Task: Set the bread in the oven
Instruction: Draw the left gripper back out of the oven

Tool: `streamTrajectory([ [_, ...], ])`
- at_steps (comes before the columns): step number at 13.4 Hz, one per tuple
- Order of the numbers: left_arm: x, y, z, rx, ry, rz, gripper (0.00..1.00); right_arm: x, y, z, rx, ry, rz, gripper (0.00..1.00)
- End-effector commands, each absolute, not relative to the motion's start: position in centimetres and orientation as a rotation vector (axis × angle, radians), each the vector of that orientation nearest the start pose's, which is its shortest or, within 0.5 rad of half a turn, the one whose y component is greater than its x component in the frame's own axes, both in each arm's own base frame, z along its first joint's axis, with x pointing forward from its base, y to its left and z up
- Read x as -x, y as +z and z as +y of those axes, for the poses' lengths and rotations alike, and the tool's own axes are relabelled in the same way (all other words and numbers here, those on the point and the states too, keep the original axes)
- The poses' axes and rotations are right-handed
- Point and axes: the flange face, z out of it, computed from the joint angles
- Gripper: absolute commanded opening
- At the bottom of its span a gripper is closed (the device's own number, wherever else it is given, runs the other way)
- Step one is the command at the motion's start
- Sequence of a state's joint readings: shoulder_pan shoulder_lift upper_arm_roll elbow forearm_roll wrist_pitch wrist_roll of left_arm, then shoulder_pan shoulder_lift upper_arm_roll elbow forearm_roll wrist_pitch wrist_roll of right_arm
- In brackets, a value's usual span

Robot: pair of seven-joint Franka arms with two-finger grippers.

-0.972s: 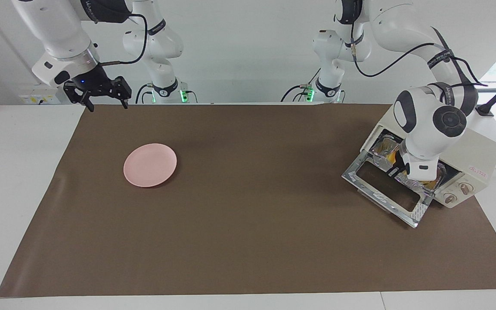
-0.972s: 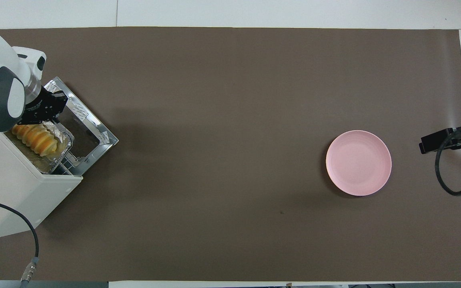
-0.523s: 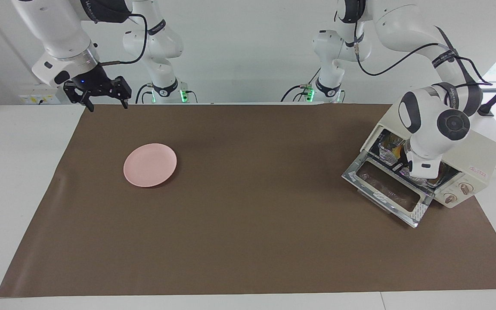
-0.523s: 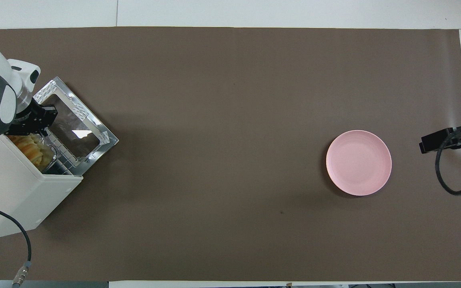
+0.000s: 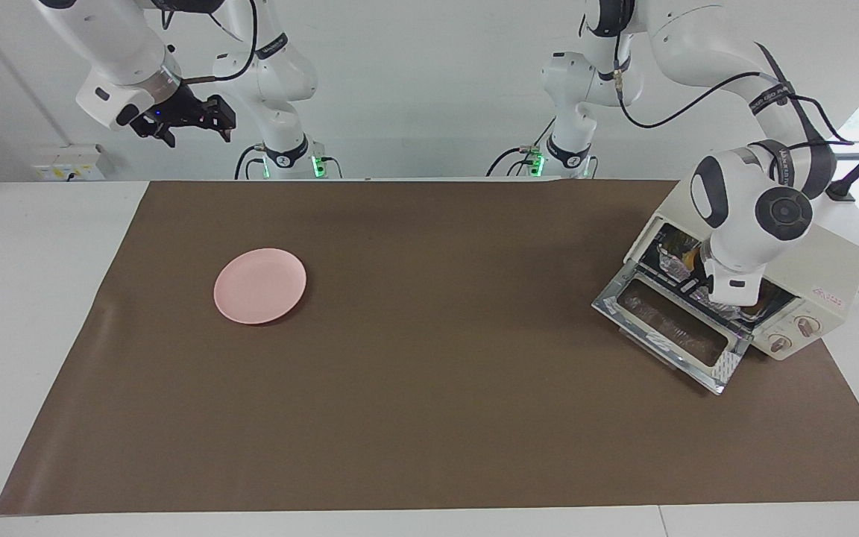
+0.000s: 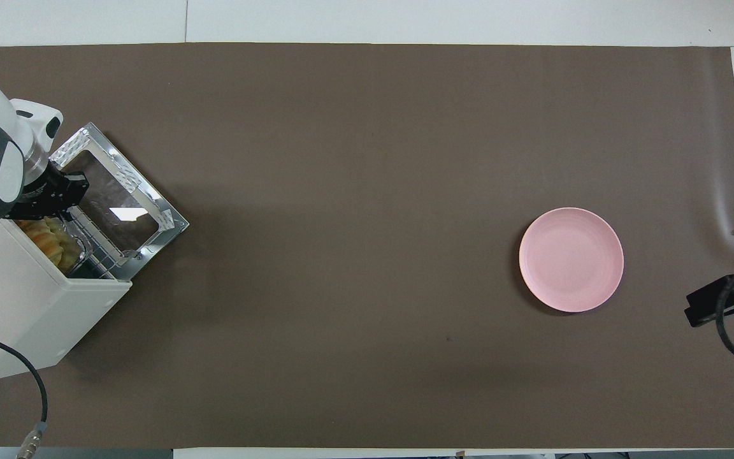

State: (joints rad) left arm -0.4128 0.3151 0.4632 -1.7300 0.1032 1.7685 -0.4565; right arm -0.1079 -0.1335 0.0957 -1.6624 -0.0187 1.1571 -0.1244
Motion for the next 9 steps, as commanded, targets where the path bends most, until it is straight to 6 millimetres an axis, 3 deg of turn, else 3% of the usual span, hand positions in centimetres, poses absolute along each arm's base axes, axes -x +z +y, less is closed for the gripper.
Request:
streamTrajectory([
  [1,-59.4,39.9,3.6,2.752,0.283,-0.645,0.0,-46.2,62.1,-0.7,3.087,0.582,-0.19,1.0],
  [2,-59.4,39.9,3.5,2.754,0.277,-0.645,0.0,-46.2,62.1,-0.7,3.087,0.582,-0.19,1.0],
  [3,-59.4,39.9,3.5,2.755,0.275,-0.642,0.39,-46.2,62.1,-0.7,3.087,0.582,-0.19,1.0],
  [4,-59.5,39.9,3.5,2.756,0.271,-0.642,0.99,-46.2,62.1,-0.8,3.087,0.582,-0.188,1.0],
  [9,-60.8,41.3,2.9,2.779,0.178,-0.628,1.0,-46.2,62.1,-0.7,3.087,0.582,-0.19,1.0],
])
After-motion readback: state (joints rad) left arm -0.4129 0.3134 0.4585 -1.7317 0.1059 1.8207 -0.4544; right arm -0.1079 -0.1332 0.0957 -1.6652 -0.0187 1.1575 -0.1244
